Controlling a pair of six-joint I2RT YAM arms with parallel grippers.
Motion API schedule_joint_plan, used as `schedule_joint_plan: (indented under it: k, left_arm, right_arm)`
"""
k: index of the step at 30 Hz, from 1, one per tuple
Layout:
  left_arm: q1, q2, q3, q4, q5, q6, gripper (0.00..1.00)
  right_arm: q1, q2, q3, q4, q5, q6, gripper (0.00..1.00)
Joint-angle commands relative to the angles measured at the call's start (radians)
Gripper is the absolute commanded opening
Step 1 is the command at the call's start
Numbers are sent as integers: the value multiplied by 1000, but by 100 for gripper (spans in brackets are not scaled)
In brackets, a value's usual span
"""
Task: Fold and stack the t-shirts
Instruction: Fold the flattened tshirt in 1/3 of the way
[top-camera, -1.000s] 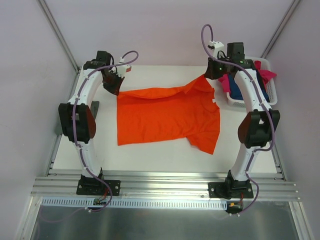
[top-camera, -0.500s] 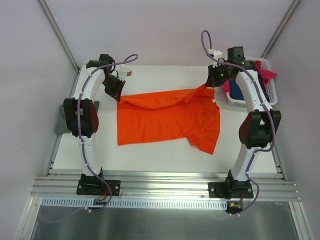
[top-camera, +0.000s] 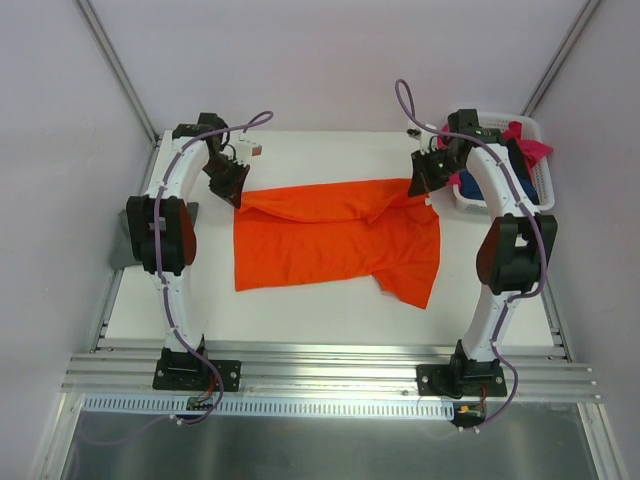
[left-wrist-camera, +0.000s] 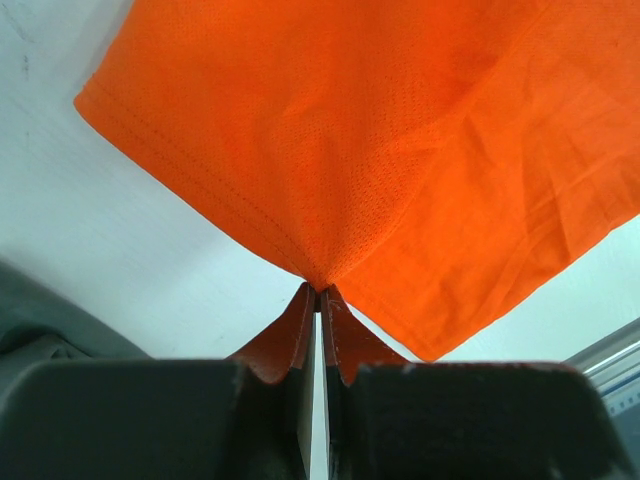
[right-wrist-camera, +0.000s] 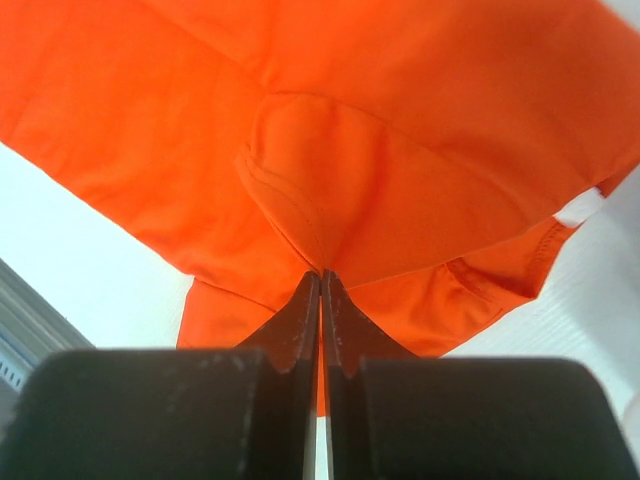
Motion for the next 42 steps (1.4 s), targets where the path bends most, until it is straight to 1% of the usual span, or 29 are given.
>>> schedule_joint_plan:
  k: [1,14,26,28,29,30,31,33,34,35,36,37,38,39,40,42]
  left_arm:
    - [5,7,-17,-33,44,-27,0]
    - [5,32,-95,-41,-4,-11,0]
    - [16,85,-97,-44,-28,2,0]
    - [18,87,-99,-41,-36,-1,2]
    - [19,85,-97,-39,-43,-8,4]
    - [27,85,-97,-36,-51,-22,9]
    - [33,79,-99,-30,-54,-30,19]
    - [45,72,-102,-16,-66,-57,24]
    - [48,64,-102,-10,-76,-65,36]
    - [50,62,-103,-10,-76,-68,43]
    - [50,58,-105,-9,-74,-71,63]
    - [50,46,-106,-9,-77,-74,70]
    - [50,39,-106,-7,-79,-76,79]
    - [50,30,-102,-7,-82,-82,85]
    - [50,9,-99,-9,-83,-87,99]
    - [50,-19,-89,-5,-83,-102,99]
  right_arm:
    - [-6,11,-3,-59,-38,-52,0]
    - [-20,75,-17,-62,-32,-53,1]
    - [-40,80,-67,-139,-4,-159,0]
    - [-40,80,-92,-155,0,-168,1]
    - [-40,78,-98,-165,0,-179,1]
    - [-40,78,-103,-175,3,-182,1]
    - [-40,77,-118,-194,6,-187,0]
    - [-41,60,-139,-198,20,-196,1]
    - [-40,54,-150,-201,25,-200,3]
    - [-41,49,-162,-206,28,-205,10]
    - [-40,39,-166,-211,37,-208,17]
    - [-40,32,-166,-229,45,-210,33]
    - [-40,28,-155,-243,54,-216,38]
    - [-41,17,-150,-255,72,-219,41]
    - [-50,-15,-146,-264,77,-222,47]
    - [-60,-59,-132,-255,89,-222,55]
